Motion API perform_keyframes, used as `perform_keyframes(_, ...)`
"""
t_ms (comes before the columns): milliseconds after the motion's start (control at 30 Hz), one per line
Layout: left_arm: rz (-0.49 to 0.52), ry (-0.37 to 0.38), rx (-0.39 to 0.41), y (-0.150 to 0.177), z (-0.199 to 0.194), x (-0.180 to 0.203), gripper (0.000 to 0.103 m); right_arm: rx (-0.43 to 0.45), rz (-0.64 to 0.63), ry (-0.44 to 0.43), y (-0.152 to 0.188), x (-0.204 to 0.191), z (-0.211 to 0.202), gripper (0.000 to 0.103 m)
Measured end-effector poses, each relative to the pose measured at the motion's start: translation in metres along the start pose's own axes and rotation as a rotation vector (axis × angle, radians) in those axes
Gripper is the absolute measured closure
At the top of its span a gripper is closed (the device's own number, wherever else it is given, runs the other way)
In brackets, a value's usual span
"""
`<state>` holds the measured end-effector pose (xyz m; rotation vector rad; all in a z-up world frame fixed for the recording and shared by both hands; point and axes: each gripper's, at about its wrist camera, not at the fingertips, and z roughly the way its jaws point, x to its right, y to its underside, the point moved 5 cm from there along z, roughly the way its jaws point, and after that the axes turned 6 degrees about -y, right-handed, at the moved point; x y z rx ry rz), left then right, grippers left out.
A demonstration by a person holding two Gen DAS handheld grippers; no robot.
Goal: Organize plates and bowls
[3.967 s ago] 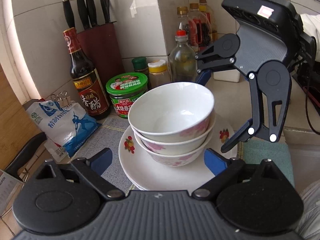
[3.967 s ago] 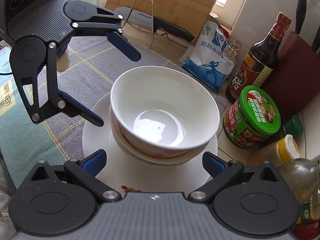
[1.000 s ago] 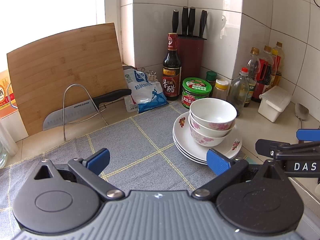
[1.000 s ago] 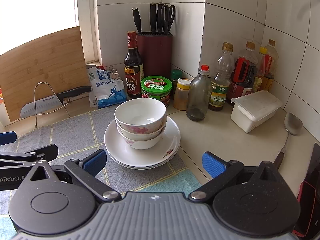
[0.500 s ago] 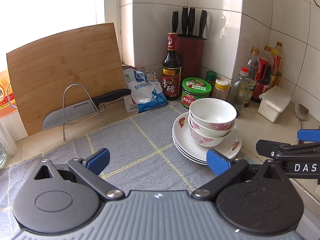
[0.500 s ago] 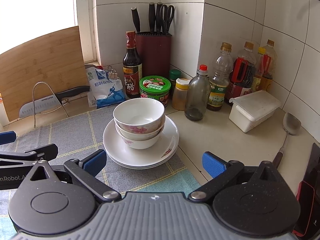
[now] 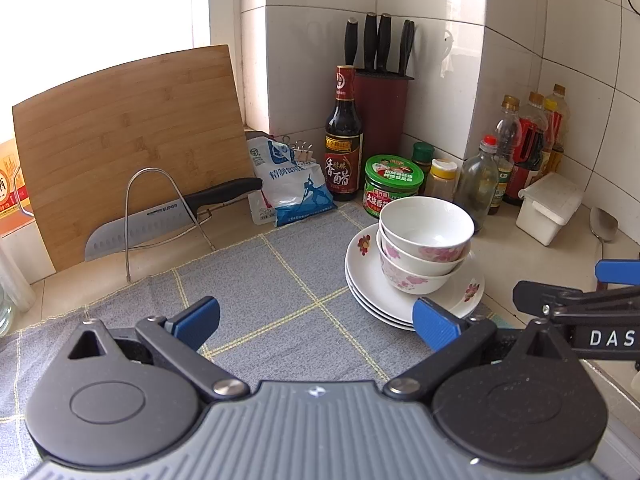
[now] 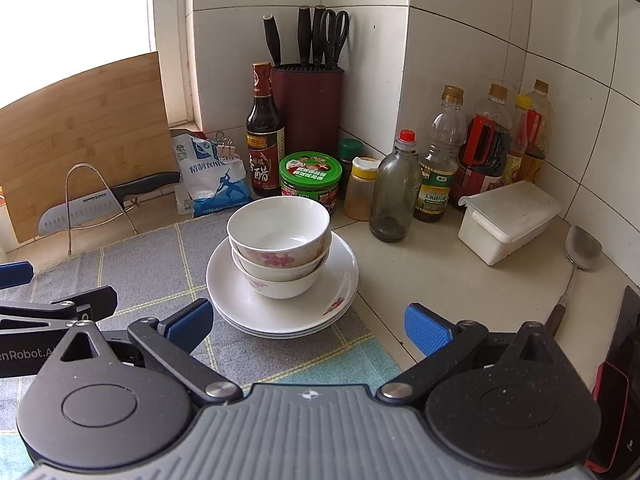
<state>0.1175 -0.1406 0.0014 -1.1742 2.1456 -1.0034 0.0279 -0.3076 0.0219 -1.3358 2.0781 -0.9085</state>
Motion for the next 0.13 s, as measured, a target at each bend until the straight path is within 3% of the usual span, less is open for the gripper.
perform_keyframes(133,-0.004,0.005,-0.001,-0.0008,0.0015,0.0013,0.001,0.001,-0.004,0.004,-0.0011,0.0001,0.0004,0.000)
